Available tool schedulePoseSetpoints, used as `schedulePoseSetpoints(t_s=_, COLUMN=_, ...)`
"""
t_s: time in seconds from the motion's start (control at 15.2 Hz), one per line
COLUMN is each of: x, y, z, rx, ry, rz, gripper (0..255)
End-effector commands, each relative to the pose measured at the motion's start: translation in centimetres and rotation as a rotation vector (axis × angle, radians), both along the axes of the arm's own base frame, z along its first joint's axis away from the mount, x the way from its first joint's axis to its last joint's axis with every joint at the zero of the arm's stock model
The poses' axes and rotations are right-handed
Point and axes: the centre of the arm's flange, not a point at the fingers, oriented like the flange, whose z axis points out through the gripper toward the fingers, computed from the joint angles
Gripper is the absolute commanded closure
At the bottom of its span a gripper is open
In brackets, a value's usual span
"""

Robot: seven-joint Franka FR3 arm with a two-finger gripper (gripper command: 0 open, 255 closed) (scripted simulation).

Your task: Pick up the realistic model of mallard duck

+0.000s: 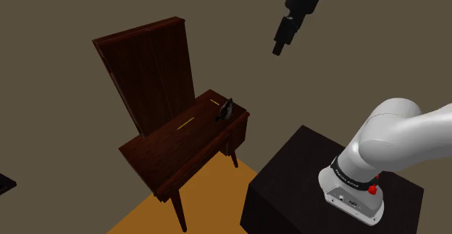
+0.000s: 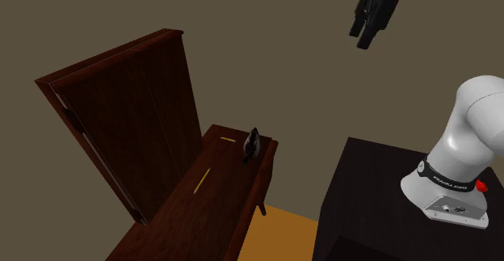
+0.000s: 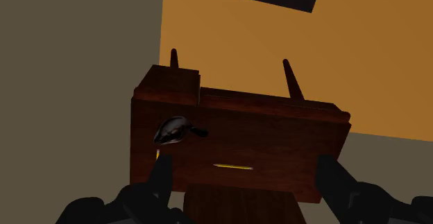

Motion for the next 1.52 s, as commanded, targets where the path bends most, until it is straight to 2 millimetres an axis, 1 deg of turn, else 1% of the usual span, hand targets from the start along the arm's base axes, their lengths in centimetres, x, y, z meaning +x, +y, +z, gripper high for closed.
schedulePoseSetpoints(t_s=0.0, x=0.0, y=0.0, z=0.0, rx=0.0, ry=0.0, rz=0.0, gripper=0)
schedulePoseSetpoints(t_s=0.33, x=5.5, y=-2.7, z=-4.3, rx=0.025, ry=0.066, rz=0.052, gripper=0)
schedulePoseSetpoints(t_s=0.73, x=11.8, y=-5.5, z=-10.0, rx=0.054, ry=0.145, rz=0.114, gripper=0)
schedulePoseSetpoints(t_s=1.06, x=16.9, y=-7.3, z=-15.1, rx=0.079, ry=0.211, rz=0.165, gripper=0)
schedulePoseSetpoints(t_s=1.45, x=22.6, y=-9.1, z=-21.8, rx=0.109, ry=0.29, rz=0.227, gripper=0)
